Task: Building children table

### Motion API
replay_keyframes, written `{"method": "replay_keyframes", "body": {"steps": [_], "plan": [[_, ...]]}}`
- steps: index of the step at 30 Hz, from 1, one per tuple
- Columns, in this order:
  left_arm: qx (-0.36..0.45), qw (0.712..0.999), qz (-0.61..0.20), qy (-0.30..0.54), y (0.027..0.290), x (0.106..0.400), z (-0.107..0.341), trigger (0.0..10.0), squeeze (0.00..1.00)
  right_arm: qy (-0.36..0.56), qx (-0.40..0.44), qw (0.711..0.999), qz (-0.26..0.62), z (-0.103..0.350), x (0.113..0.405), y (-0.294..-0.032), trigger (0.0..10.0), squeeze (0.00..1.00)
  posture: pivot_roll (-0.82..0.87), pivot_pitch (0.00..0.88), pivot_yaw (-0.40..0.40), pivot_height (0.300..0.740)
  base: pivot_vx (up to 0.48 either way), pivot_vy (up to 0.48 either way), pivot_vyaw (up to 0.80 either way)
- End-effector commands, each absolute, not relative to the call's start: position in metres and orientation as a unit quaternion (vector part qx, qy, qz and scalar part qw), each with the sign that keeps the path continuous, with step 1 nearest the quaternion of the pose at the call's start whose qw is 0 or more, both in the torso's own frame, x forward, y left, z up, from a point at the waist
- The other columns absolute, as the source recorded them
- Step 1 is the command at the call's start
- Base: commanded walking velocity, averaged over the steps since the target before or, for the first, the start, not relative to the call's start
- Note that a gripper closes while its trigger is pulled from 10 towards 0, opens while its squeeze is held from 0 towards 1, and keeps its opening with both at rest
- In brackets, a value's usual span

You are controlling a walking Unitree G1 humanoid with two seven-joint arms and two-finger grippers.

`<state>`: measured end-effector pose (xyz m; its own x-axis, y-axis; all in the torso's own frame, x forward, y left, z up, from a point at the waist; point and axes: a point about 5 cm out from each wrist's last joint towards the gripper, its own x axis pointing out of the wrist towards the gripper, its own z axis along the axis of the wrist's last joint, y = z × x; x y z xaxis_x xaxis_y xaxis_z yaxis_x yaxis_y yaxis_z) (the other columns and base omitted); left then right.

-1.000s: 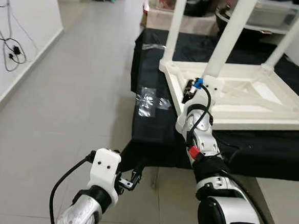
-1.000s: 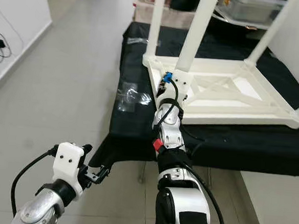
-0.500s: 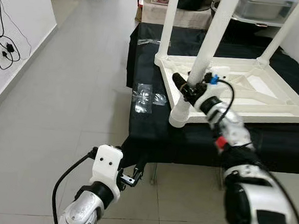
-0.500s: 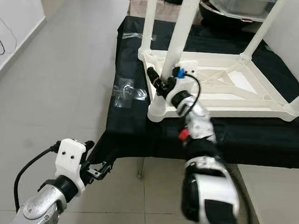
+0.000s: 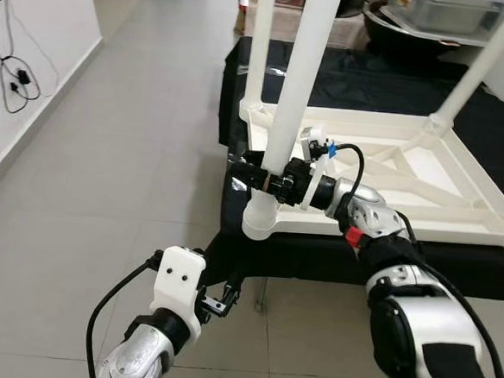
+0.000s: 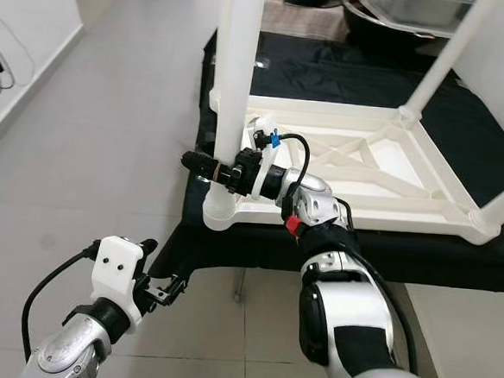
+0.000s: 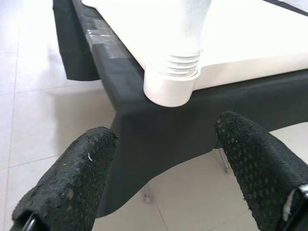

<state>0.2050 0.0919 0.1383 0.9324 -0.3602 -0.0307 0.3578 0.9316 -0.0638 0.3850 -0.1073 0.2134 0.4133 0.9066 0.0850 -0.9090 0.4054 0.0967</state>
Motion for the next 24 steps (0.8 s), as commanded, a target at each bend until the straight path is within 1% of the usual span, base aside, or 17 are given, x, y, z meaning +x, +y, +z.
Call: {"method": "replay_keyframes", "body": {"steps": [1, 2, 3, 4, 5, 6, 8, 9, 10, 11, 12, 13, 15, 16, 17, 20, 24], "plan": [[-0.031, 0.981, -0.187, 0.031, 0.089, 0.204, 0.133, 10.0, 0.00, -0.004, 0.067, 0.852, 0.520, 0.213, 0.389, -0.103, 0.0, 0.00, 0.10, 0.086, -0.100, 0.740, 0.000, 0.000, 0.00], [-0.031, 0.981, -0.187, 0.032, 0.089, 0.203, 0.133, 10.0, 0.00, -0.008, 0.050, 0.898, 0.437, 0.214, 0.398, -0.108, 0.0, 0.00, 0.10, 0.081, -0.100, 0.740, 0.000, 0.000, 0.00], [-0.031, 0.981, -0.187, 0.032, 0.089, 0.203, 0.133, 10.0, 0.00, -0.008, 0.050, 0.898, 0.437, 0.214, 0.398, -0.108, 0.0, 0.00, 0.10, 0.081, -0.100, 0.740, 0.000, 0.000, 0.00], [-0.031, 0.981, -0.188, 0.033, 0.089, 0.204, 0.132, 10.0, 0.00, -0.010, 0.029, 0.956, 0.291, 0.212, 0.408, -0.125, 0.0, 0.00, 0.10, 0.081, -0.094, 0.740, 0.000, 0.000, 0.00], [-0.031, 0.981, -0.188, 0.033, 0.089, 0.204, 0.132, 10.0, 0.00, -0.010, 0.029, 0.956, 0.291, 0.212, 0.408, -0.125, 0.0, 0.00, 0.10, 0.081, -0.094, 0.740, 0.000, 0.000, 0.00], [-0.031, 0.981, -0.188, 0.033, 0.089, 0.204, 0.132, 10.0, 0.00, -0.007, 0.023, 0.969, 0.248, 0.211, 0.410, -0.132, 0.0, 0.00, 0.10, 0.081, -0.094, 0.740, 0.000, 0.000, 0.00], [-0.031, 0.981, -0.189, 0.034, 0.089, 0.204, 0.132, 10.0, 0.00, -0.005, 0.021, 0.974, 0.227, 0.210, 0.411, -0.136, 0.0, 0.00, 0.10, 0.081, -0.094, 0.740, 0.000, 0.000, 0.00], [-0.031, 0.981, -0.191, 0.034, 0.090, 0.204, 0.132, 10.0, 0.00, -0.003, 0.020, 0.989, 0.146, 0.207, 0.413, -0.148, 0.0, 0.00, 0.09, 0.079, -0.088, 0.740, 0.000, 0.000, 0.00], [-0.031, 0.981, -0.191, 0.034, 0.090, 0.204, 0.132, 10.0, 0.00, -0.003, 0.020, 0.989, 0.146, 0.207, 0.413, -0.148, 0.0, 0.00, 0.09, 0.079, -0.088, 0.740, 0.000, 0.000, 0.00], [-0.030, 0.980, -0.192, 0.034, 0.089, 0.204, 0.132, 10.0, 0.00, -0.006, 0.015, 0.998, 0.067, 0.205, 0.413, -0.159, 0.0, 0.00, 0.09, 0.079, -0.088, 0.740, 0.000, 0.000, 0.00], [-0.030, 0.980, -0.192, 0.034, 0.089, 0.204, 0.132, 10.0, 0.00, -0.006, 0.015, 0.998, 0.067, 0.205, 0.413, -0.159, 0.0, 0.00, 0.09, 0.079, -0.088, 0.740, 0.000, 0.000, 0.00], [-0.029, 0.980, -0.194, 0.034, 0.090, 0.204, 0.132, 10.0, 0.00, -0.003, 0.022, 1.000, -0.010, 0.201, 0.411, -0.169, 0.0, 0.00, 0.09, 0.084, -0.083, 0.740, 0.000, 0.000, 0.00], [-0.029, 0.980, -0.194, 0.034, 0.090, 0.204, 0.132, 10.0, 0.00, -0.003, 0.022, 1.000, -0.010, 0.201, 0.411, -0.169, 0.0, 0.00, 0.09, 0.084, -0.083, 0.740, 0.000, 0.000, 0.00], [-0.028, 0.980, -0.196, 0.035, 0.090, 0.204, 0.131, 10.0, 0.00, 0.002, 0.041, 0.995, -0.087, 0.195, 0.407, -0.176, 0.0, 0.00, 0.09, 0.085, -0.084, 0.740, 0.000, 0.000, 0.00], [-0.028, 0.980, -0.196, 0.035, 0.090, 0.204, 0.131, 10.0, 0.00, 0.002, 0.041, 0.995, -0.087, 0.195, 0.407, -0.176, 0.0, 0.00, 0.09, 0.085, -0.084, 0.740, 0.000, 0.000, 0.00], [-0.027, 0.980, -0.196, 0.034, 0.090, 0.205, 0.132, 10.0, 0.00, 0.024, 0.088, 0.978, -0.187, 0.175, 0.390, -0.156, 0.0, 0.00, 0.09, 0.092, -0.086, 0.740, 0.000, 0.000, 0.00], [-0.028, 0.980, -0.195, 0.033, 0.090, 0.206, 0.132, 10.0, 0.00, 0.018, 0.093, 0.978, -0.187, 0.175, 0.387, -0.140, 0.0, 0.00, 0.09, 0.093, -0.087, 0.740, 0.000, 0.000, 0.00]]}}
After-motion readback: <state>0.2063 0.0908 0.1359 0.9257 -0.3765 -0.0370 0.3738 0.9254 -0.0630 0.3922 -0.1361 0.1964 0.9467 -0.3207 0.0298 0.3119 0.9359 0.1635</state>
